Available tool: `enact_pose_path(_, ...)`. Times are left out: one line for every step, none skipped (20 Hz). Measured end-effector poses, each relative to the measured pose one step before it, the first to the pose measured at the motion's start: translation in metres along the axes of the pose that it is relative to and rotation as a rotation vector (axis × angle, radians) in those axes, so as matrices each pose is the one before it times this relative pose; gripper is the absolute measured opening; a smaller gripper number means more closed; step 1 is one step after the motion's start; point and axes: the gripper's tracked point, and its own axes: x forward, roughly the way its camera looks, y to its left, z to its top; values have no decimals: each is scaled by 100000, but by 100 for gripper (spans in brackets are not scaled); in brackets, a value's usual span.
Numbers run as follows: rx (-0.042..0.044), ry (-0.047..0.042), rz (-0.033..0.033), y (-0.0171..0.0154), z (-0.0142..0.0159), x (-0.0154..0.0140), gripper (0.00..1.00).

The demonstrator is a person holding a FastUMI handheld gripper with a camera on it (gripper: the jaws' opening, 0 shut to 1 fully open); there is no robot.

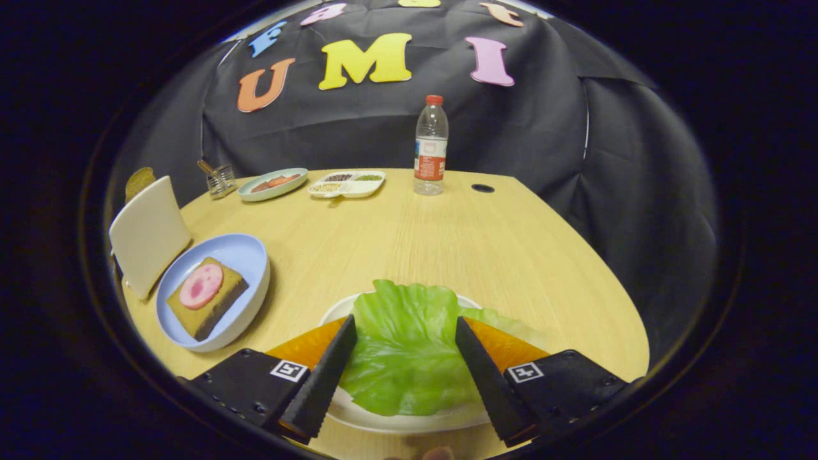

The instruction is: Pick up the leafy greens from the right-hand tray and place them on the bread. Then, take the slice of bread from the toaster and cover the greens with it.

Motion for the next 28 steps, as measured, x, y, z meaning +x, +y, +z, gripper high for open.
enact_pose_path(-1692, 483, -73, -227, -214, 16, 94)
enact_pose_path(-108, 174, 28, -309, 82, -72, 91)
enact_pose_path(-104, 16, 221, -217, 14, 54, 82)
enact_pose_path(540, 262, 1591, 193, 52, 269, 73)
enact_pose_path(1036, 315, 76, 57, -99, 144, 55)
enact_pose_path(-1391, 52, 478, 87, 89, -180, 36)
enact_pose_path(1270, -126, 220, 391, 86, 403, 36)
enact_pose_path(656, 77, -582, -154, 3, -349, 1)
enact_pose_path(458, 159, -364, 27, 236, -125, 1)
enact_pose_path(1858, -819, -581, -2, 160, 3, 1)
enact_pose_path(1575, -1807, 179, 76, 466, -414, 1)
enact_pose_path(1395, -2744, -308, 83, 695, -553, 0)
enact_pose_path(574, -3459, -467, 199, 1010, -677, 0)
enact_pose_path(-218, -2798, -508, 225, 840, -546, 0)
enact_pose_path(-413, -2296, 395, 463, 885, -691, 0)
enact_pose_path(-298, -2447, 161, 605, 773, -747, 0)
enact_pose_path(-505, -2393, 82, 562, 926, -799, 0)
enact_pose_path(30, -2602, 21, 577, 819, -533, 0)
enact_pose_path(196, -1878, 612, 854, 793, -603, 0)
enact_pose_path(-268, -1775, 475, 935, 525, -373, 0)
enact_pose_path(-885, -1550, 105, 891, 616, -396, 0)
enact_pose_path(-987, -1556, 604, 1081, 558, -289, 0)
enact_pose_path(-697, -1090, 562, 1150, 510, -287, 0)
enact_pose_path(-384, -625, 884, 1230, 241, -186, 0)
enact_pose_path(-254, -896, 719, 1260, 377, -162, 0)
enact_pose_path(-667, -819, 912, 1400, 260, -109, 0)
enact_pose_path(-1092, -554, 501, 1329, 137, 109, 0)
enact_pose_path(-1201, -18, 398, 1204, -162, 162, 0)
